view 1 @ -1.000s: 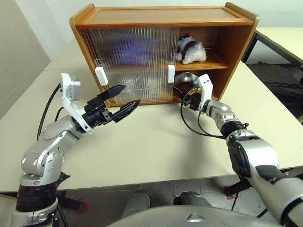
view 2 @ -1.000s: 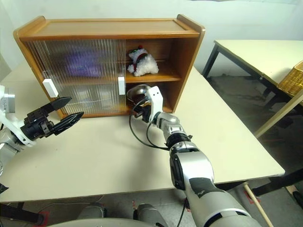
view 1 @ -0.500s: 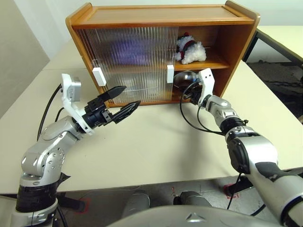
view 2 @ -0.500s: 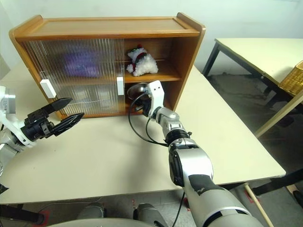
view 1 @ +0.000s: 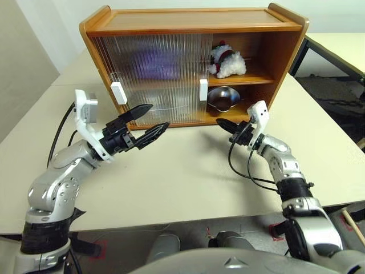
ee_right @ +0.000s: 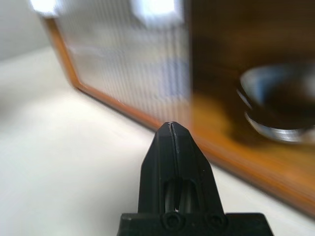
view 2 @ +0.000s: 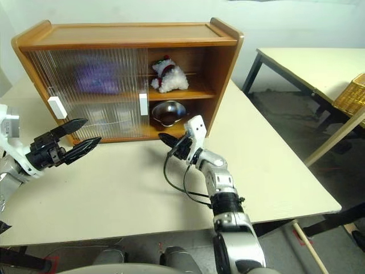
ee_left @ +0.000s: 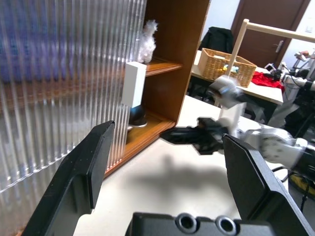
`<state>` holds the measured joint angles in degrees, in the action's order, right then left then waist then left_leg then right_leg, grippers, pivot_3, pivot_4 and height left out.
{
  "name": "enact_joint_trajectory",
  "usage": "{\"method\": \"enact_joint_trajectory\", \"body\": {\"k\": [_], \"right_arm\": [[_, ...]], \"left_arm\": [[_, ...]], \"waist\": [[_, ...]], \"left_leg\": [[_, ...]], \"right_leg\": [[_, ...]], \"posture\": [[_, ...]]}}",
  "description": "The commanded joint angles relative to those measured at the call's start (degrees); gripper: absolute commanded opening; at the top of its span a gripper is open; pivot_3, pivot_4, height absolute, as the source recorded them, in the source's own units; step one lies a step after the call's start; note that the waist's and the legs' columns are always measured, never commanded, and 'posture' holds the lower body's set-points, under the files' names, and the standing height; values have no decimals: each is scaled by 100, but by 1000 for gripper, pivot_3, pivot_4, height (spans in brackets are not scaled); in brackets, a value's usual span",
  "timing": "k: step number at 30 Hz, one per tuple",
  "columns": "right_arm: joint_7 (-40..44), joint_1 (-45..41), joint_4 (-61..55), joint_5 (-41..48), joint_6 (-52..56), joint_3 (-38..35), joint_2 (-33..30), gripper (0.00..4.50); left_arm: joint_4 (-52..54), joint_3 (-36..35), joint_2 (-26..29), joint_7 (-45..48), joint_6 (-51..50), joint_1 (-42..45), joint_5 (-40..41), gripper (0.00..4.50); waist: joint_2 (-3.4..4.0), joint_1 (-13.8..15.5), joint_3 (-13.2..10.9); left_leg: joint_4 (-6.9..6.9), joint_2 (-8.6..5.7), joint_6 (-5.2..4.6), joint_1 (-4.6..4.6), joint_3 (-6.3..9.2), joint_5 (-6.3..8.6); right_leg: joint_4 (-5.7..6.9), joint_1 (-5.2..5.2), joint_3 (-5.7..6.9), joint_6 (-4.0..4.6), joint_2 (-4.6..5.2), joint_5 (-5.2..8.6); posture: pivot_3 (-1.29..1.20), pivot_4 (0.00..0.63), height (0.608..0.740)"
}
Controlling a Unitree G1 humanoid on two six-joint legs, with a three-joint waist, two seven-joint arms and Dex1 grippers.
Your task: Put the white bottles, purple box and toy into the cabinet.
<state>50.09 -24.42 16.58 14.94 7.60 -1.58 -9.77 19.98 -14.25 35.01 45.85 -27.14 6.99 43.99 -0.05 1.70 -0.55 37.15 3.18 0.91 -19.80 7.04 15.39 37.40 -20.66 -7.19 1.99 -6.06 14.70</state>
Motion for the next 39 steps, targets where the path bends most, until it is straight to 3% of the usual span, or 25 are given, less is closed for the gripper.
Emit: {"method": "enact_joint_trajectory", "body": {"k": [1, 7, 16, 25, 39], "right_arm": [[-291, 117, -1290, 309, 801, 334, 149, 20], [-966, -272, -1880, 190, 1080, 853, 724, 20], [-2162, -1161, -580, -481, 646, 1167, 1505, 20], [-3153, -1336, 287, -1110, 101, 1209, 1584, 20], [-3923, -1035, 55, -1859, -690, 1327, 1376, 20]], "left_arm": [[-124, 138, -1, 79, 22, 119, -116, 4500], [-120, 154, -17, 104, 19, 113, -136, 4500], [-99, 137, -48, 95, 25, 54, -163, 4500], [-29, 43, 11, 85, 7, -48, -134, 4500], [-127, 123, 44, 176, 27, 44, -175, 4500]], "waist": [[-8, -37, -1], [-11, -115, -1], [-34, -103, 16], [-34, -31, 16], [-34, -44, 16]], "left_leg": [[5, 7, 0, 3, 9, 0], [5, 11, -7, 29, 42, -6], [-32, 24, -5, -30, 73, -4], [-33, 42, 8, -93, 51, 9], [-25, 46, -8, -54, 58, -3]], "right_leg": [[0, 5, -1, -4, -15, -4], [9, 19, 5, 1, -38, -21], [13, -66, 14, 36, -34, -14], [32, -144, 20, 44, -34, -62], [81, -136, 17, -2, -36, -46]], "posture": [[44, 0, 740], [43, 0, 740], [61, 0, 740], [73, 5, 740], [47, 2, 740]]}}
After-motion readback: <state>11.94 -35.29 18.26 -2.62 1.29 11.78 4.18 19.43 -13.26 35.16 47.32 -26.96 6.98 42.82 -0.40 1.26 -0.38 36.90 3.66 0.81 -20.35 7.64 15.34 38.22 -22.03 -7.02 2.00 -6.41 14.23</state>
